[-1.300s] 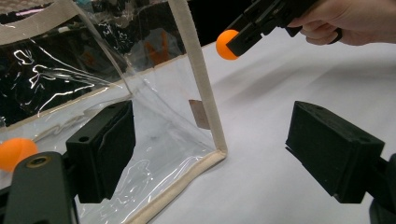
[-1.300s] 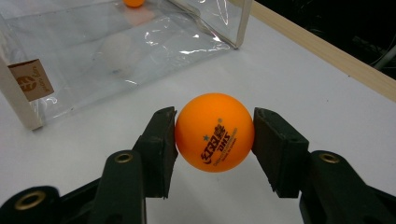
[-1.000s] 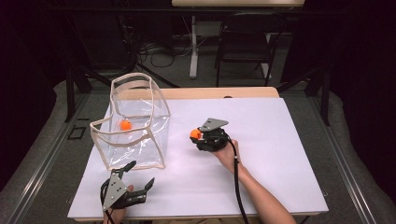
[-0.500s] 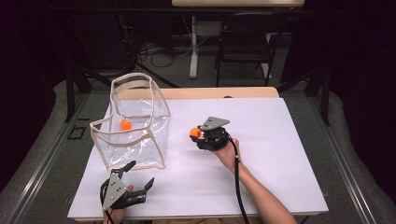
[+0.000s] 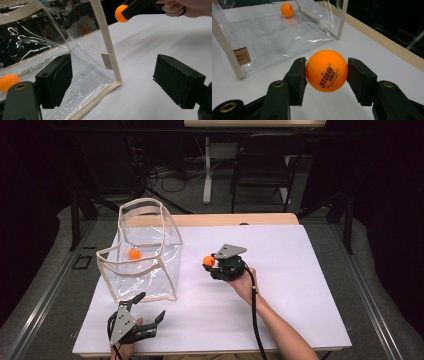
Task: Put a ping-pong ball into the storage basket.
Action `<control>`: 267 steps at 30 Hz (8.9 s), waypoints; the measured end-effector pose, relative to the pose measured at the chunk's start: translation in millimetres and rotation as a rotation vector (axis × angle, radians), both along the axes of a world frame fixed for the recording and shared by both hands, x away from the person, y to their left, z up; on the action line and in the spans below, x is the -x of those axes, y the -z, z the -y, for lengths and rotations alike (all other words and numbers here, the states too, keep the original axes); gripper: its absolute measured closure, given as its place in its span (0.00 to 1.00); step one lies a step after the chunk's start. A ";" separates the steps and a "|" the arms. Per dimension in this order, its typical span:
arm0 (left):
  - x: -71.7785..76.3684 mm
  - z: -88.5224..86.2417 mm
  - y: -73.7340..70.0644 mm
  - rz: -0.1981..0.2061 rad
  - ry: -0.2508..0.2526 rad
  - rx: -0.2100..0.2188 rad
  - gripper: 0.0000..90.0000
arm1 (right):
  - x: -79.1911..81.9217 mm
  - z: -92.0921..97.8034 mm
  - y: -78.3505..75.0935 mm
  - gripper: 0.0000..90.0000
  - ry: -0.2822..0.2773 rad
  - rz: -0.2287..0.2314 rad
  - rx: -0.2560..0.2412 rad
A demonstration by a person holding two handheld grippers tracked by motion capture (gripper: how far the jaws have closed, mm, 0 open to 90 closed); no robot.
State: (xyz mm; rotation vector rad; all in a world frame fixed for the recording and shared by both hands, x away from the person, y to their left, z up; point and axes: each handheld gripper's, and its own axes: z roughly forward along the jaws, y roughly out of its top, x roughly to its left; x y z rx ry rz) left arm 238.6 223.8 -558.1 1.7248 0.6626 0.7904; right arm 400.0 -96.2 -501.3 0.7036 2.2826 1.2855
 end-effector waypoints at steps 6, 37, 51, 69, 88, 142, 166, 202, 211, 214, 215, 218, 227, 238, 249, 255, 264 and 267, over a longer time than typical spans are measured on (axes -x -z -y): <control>0.0 -0.2 -0.1 0.001 0.000 0.000 0.17 | 1.9 -1.0 -6.3 0.56 -0.009 0.014 -0.008; 0.3 -0.5 -0.4 0.003 -0.001 -0.001 0.17 | 9.6 -2.0 -37.6 0.56 -0.024 0.077 -0.022; 0.5 -0.6 -0.5 0.005 -0.002 -0.001 0.17 | 9.2 -3.0 -45.7 0.56 -0.032 0.088 -0.031; 0.5 -1.0 -0.6 0.005 -0.003 -0.001 0.17 | 8.5 -6.7 -60.4 0.56 -0.044 0.112 -0.023; 0.2 -0.7 -0.5 0.005 -0.003 0.001 0.17 | 6.0 -12.0 -72.8 0.56 -0.057 0.132 -0.005; -0.1 -1.1 -0.3 0.002 -0.002 0.003 0.17 | -1.3 -28.9 -108.0 0.56 -0.098 0.155 0.006; 0.2 -1.4 -0.3 0.002 -0.003 0.005 0.17 | -5.6 -43.1 -121.1 0.56 -0.128 0.156 0.008; 0.0 -1.9 -0.5 0.003 -0.005 0.008 0.17 | -6.2 -63.1 -136.3 0.56 -0.166 0.178 0.018; 0.4 -2.4 -0.6 0.003 -0.006 0.008 0.17 | -5.0 -68.6 -141.9 0.56 -0.180 0.185 0.013; 0.5 -2.4 -0.7 0.003 -0.005 0.006 0.17 | -5.2 -70.5 -142.8 0.56 -0.180 0.185 0.012; 0.5 -2.4 -0.7 0.003 -0.005 0.006 0.17 | -5.3 -71.0 -143.2 0.56 -0.181 0.184 0.012; 0.7 -2.6 -0.7 0.003 -0.006 0.008 0.17 | -5.1 -72.8 -143.6 0.56 -0.182 0.187 0.007; 0.4 -2.7 -0.5 0.002 -0.004 0.007 0.17 | -5.7 -78.9 -145.7 0.56 -0.189 0.192 0.002; 0.7 -2.6 -0.7 0.003 -0.004 0.005 0.17 | -4.8 -87.1 -149.4 0.56 -0.200 0.199 -0.006; 0.6 -2.9 -0.5 0.003 -0.006 0.009 0.17 | -2.7 -96.2 -149.0 0.56 -0.214 0.203 -0.005; 0.5 -2.9 -0.5 0.001 -0.005 0.008 0.17 | -2.5 -100.4 -147.9 0.56 -0.221 0.202 0.000; 0.6 -3.0 -0.6 0.004 -0.007 0.011 0.17 | -1.7 -107.1 -148.3 0.56 -0.230 0.208 0.004; 0.5 -2.9 -0.5 0.003 -0.006 0.010 0.17 | -1.6 -109.1 -148.6 0.56 -0.232 0.208 0.003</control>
